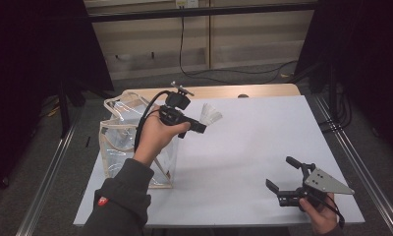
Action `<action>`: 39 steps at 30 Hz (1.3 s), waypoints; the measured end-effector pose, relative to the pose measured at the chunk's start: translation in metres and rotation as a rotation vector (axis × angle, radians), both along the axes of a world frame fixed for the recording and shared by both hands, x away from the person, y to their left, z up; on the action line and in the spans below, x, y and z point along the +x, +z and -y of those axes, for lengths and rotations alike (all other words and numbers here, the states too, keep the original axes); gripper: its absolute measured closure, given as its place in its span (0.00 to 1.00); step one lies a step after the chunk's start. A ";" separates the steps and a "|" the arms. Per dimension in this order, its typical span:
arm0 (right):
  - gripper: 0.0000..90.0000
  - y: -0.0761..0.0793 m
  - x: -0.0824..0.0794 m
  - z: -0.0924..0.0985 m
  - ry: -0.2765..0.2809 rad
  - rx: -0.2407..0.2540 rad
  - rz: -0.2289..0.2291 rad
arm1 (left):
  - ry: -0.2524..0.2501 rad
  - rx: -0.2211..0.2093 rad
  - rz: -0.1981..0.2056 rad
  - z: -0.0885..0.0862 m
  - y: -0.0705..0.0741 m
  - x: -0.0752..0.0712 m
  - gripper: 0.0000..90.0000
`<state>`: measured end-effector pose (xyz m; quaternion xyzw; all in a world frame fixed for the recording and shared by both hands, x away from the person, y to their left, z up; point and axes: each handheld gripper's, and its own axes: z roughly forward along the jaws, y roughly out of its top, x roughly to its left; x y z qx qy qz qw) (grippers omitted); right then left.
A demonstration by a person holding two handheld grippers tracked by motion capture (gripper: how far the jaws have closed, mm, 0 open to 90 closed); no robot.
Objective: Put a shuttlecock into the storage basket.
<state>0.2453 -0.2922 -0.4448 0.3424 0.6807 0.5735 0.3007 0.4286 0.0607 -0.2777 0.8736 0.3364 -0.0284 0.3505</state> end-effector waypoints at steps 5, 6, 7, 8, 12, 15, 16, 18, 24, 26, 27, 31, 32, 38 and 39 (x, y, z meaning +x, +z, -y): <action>0.01 0.000 0.000 0.000 0.001 0.002 0.005 | 0.010 -0.008 0.000 -0.001 0.003 0.000 0.73; 0.01 0.000 0.000 0.000 0.002 0.001 0.004 | 0.011 -0.008 0.000 -0.002 0.004 0.001 0.73; 0.01 0.000 0.000 0.000 0.002 0.001 0.004 | 0.008 -0.005 0.000 -0.003 0.004 0.001 0.73; 0.01 0.000 0.000 0.000 0.002 0.001 0.004 | 0.007 -0.003 0.002 -0.004 0.005 0.002 0.73; 0.01 0.000 0.000 0.000 0.002 0.001 0.005 | 0.017 -0.008 0.002 -0.007 0.007 0.003 0.73; 0.01 0.000 0.000 0.000 0.000 0.002 0.003 | 0.028 -0.010 0.004 -0.010 0.010 0.003 0.73; 0.01 0.000 0.000 0.000 0.000 0.003 0.003 | 0.030 -0.012 0.005 -0.010 0.010 0.004 0.73; 0.01 0.000 0.000 0.000 0.001 0.002 0.005 | 0.027 -0.009 0.005 -0.012 0.013 0.004 0.73; 0.01 0.000 0.000 0.000 -0.002 0.005 0.004 | 0.037 -0.010 0.013 -0.017 0.019 0.005 0.73; 0.01 0.000 0.000 0.000 -0.002 0.005 0.003 | 0.046 -0.008 0.019 -0.019 0.020 0.006 0.73; 0.01 0.000 0.000 0.000 -0.002 0.005 0.003 | 0.049 -0.012 0.017 -0.019 0.021 0.006 0.73; 0.01 0.000 0.000 0.000 -0.002 0.005 0.004 | 0.058 -0.008 0.022 -0.022 0.024 0.007 0.73; 0.01 0.000 0.000 0.000 -0.002 0.006 0.004 | 0.058 -0.010 0.022 -0.022 0.025 0.007 0.73; 0.01 0.000 -0.001 0.000 -0.002 0.007 0.001 | 0.067 -0.007 0.024 -0.026 0.028 0.008 0.73; 0.01 0.000 -0.001 0.000 -0.001 0.007 0.001 | 0.070 -0.008 0.026 -0.026 0.029 0.008 0.73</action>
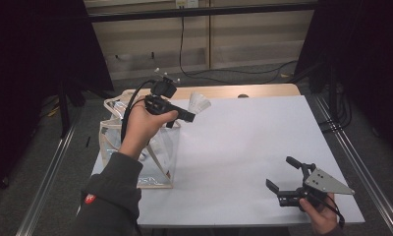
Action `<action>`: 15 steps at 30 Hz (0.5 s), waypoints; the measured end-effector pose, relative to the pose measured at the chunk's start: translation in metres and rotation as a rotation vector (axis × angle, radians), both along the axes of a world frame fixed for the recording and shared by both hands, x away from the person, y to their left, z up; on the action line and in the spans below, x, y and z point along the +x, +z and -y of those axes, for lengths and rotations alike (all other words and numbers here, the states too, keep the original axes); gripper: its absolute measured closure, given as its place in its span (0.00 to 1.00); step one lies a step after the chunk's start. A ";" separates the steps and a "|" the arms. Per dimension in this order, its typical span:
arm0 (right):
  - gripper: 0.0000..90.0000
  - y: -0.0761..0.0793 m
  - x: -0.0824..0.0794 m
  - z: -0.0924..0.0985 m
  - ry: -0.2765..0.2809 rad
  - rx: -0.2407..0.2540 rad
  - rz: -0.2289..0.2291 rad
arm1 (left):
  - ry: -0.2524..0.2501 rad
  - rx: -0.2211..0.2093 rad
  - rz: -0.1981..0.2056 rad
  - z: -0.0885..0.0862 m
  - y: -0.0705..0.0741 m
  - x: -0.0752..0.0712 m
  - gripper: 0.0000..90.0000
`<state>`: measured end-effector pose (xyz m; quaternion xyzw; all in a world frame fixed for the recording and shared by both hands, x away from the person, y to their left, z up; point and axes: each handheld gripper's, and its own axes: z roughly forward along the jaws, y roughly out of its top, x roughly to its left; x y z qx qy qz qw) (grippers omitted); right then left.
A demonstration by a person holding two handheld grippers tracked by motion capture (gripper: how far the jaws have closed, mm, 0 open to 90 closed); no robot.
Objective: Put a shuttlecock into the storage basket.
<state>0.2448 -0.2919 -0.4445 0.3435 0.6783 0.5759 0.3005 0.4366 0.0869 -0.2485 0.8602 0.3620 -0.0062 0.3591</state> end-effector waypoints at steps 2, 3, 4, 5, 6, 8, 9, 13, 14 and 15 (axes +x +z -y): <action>0.01 0.000 0.000 0.000 -0.001 0.000 0.001 | 0.002 0.000 0.001 -0.001 0.001 0.000 0.73; 0.01 0.000 0.000 0.000 -0.001 0.000 0.001 | 0.005 -0.001 0.002 -0.001 0.002 0.000 0.73; 0.01 0.000 0.000 0.000 -0.001 0.000 0.001 | 0.005 -0.002 0.000 -0.001 0.002 0.001 0.73; 0.01 0.000 0.000 0.000 -0.001 0.000 0.001 | 0.004 0.002 0.000 -0.002 0.003 0.001 0.73; 0.01 0.000 0.000 0.000 -0.001 -0.001 0.003 | 0.008 -0.001 0.002 -0.002 0.003 0.001 0.73; 0.01 0.000 0.000 0.000 -0.001 -0.001 0.001 | 0.013 0.001 0.005 -0.004 0.004 0.001 0.73; 0.01 0.000 0.000 0.000 -0.001 -0.001 0.003 | 0.017 -0.003 0.004 -0.004 0.004 0.001 0.73; 0.01 0.000 0.000 0.000 -0.001 -0.001 0.004 | 0.020 0.006 0.007 -0.007 0.006 0.002 0.73; 0.01 0.000 0.000 0.000 -0.001 -0.003 0.005 | 0.018 0.007 0.008 -0.007 0.006 0.003 0.73; 0.01 0.000 0.000 0.001 -0.002 -0.003 0.004 | 0.026 0.002 0.007 -0.008 0.006 0.002 0.73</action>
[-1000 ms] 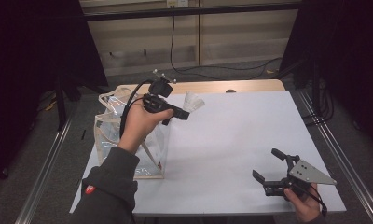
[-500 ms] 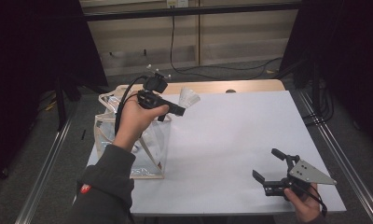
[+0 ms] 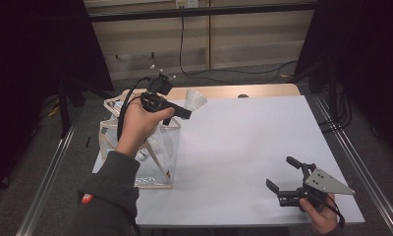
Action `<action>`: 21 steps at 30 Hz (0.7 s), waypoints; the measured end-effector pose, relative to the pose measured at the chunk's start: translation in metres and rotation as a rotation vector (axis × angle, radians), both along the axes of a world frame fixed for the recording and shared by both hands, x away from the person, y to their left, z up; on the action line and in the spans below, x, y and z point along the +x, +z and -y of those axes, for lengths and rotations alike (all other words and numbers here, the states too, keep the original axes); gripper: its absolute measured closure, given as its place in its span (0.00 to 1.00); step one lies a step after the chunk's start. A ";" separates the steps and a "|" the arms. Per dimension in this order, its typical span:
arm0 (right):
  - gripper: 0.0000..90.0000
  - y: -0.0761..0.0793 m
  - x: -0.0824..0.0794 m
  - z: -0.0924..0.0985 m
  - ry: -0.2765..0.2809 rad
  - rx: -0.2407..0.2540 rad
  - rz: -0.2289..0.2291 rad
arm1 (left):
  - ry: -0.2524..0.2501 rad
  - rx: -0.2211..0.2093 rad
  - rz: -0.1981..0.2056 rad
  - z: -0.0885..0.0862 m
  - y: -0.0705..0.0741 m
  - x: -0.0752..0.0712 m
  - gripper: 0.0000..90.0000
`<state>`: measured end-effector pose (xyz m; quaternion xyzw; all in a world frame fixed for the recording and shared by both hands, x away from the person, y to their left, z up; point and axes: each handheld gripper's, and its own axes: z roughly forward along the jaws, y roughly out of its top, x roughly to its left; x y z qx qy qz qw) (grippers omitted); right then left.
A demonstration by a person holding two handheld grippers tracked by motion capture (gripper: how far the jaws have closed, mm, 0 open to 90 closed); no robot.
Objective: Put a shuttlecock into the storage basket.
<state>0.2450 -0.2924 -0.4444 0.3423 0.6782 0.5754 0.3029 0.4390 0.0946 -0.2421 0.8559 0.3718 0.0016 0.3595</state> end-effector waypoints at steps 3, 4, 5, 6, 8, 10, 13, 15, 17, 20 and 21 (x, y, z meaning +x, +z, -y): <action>0.01 0.000 0.000 0.000 0.001 -0.001 -0.002 | 0.005 -0.004 0.003 -0.002 0.002 0.000 0.73; 0.01 0.000 0.000 0.000 0.000 0.001 -0.002 | 0.003 -0.001 0.004 -0.003 0.002 0.000 0.73; 0.01 0.000 0.000 0.000 0.000 0.000 -0.002 | 0.005 0.000 0.005 -0.004 0.002 0.000 0.73; 0.01 0.000 0.000 0.000 0.000 0.000 -0.002 | 0.007 0.004 0.005 -0.004 0.002 0.000 0.73; 0.01 0.000 0.000 0.000 0.001 0.001 0.002 | 0.013 0.000 0.005 -0.005 0.003 0.000 0.73; 0.01 0.000 0.000 0.000 0.000 0.002 0.002 | 0.013 0.004 0.006 -0.007 0.003 0.001 0.73; 0.01 0.000 0.000 0.000 0.000 0.002 0.001 | 0.021 0.009 0.008 -0.009 0.004 0.001 0.73; 0.01 0.000 0.000 0.000 0.001 0.001 0.001 | 0.022 0.016 0.010 -0.010 0.005 0.002 0.73; 0.01 0.000 0.000 0.000 -0.001 0.001 0.001 | 0.026 0.014 0.014 -0.012 0.006 0.002 0.73; 0.01 0.000 0.000 0.000 0.001 0.003 0.001 | 0.032 0.014 0.015 -0.014 0.007 0.002 0.73; 0.01 0.000 0.000 0.000 -0.001 0.001 0.001 | 0.034 0.012 0.015 -0.015 0.008 0.002 0.73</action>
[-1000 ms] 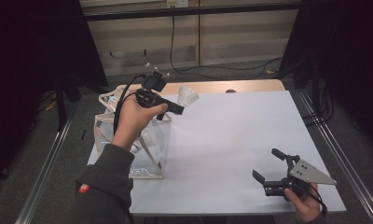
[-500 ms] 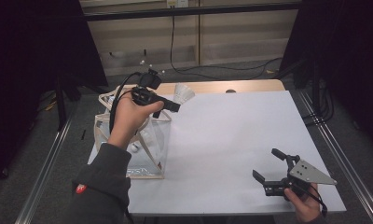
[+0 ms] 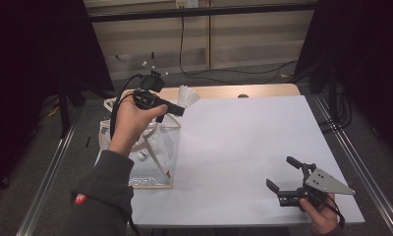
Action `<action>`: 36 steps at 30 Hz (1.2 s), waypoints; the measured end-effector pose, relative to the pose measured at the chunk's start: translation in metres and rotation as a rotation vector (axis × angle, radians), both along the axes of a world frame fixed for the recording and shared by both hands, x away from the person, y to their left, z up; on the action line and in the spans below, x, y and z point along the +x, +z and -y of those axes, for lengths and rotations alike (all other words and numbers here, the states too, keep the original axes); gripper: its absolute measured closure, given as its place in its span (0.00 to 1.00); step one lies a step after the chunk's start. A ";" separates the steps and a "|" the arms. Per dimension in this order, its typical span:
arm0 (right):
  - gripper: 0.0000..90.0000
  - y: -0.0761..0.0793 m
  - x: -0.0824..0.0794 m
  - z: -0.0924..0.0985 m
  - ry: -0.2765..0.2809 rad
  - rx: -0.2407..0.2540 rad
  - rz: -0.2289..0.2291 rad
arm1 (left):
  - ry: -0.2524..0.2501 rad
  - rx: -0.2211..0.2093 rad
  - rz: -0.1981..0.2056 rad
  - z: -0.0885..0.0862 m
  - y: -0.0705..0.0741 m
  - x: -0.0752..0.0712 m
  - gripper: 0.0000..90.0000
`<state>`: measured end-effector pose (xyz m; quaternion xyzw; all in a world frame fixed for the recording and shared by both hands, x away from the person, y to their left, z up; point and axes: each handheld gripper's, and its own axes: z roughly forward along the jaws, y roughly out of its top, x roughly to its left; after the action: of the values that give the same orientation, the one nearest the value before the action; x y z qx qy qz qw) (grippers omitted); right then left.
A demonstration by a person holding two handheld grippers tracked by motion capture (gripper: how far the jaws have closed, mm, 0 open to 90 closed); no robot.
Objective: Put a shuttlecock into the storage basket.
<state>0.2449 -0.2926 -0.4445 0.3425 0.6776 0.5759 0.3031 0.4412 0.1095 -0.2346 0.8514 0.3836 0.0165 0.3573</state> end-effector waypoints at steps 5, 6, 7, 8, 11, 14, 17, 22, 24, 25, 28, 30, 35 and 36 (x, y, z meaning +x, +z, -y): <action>0.01 0.000 0.000 0.000 0.001 -0.001 0.000 | 0.009 -0.002 0.000 -0.004 0.001 0.001 0.73; 0.01 0.000 0.000 0.000 0.002 0.000 0.001 | 0.009 -0.002 0.000 -0.005 0.002 0.001 0.73; 0.01 0.000 0.000 0.000 0.002 0.000 0.000 | 0.010 -0.002 0.001 -0.005 0.002 0.001 0.73; 0.01 0.000 0.000 -0.001 0.001 0.000 -0.002 | 0.010 -0.001 0.002 -0.006 0.002 0.001 0.73; 0.01 0.000 0.000 0.000 0.000 -0.001 -0.001 | 0.015 0.002 0.003 -0.008 0.003 0.001 0.73; 0.01 0.000 0.000 0.000 0.001 -0.002 0.000 | 0.018 -0.001 0.005 -0.010 0.004 0.001 0.73; 0.01 0.000 0.000 0.000 0.001 -0.001 -0.002 | 0.031 -0.004 0.006 -0.013 0.004 0.002 0.73; 0.01 0.000 0.000 0.000 0.001 -0.001 -0.004 | 0.044 -0.003 0.007 -0.018 0.004 0.003 0.73; 0.01 0.000 0.000 0.000 0.000 -0.003 -0.003 | 0.047 -0.004 0.007 -0.019 0.005 0.003 0.73; 0.01 0.000 0.000 -0.001 -0.001 0.001 -0.003 | 0.050 -0.006 0.009 -0.020 0.005 0.003 0.73; 0.01 0.000 0.000 -0.001 0.001 -0.001 -0.003 | 0.058 -0.009 0.010 -0.023 0.005 0.003 0.73; 0.01 0.000 0.000 -0.001 0.002 -0.002 0.000 | 0.068 -0.013 0.010 -0.024 0.005 0.003 0.73; 0.01 0.000 0.000 0.000 0.002 -0.003 -0.002 | 0.080 -0.014 0.010 -0.030 0.005 0.004 0.73; 0.01 0.000 0.000 0.000 0.001 -0.001 -0.004 | 0.088 -0.017 0.008 -0.030 0.005 0.003 0.73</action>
<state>0.2449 -0.2921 -0.4447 0.3430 0.6786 0.5752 0.3016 0.4446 0.1400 -0.2296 0.8306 0.4193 0.0322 0.3651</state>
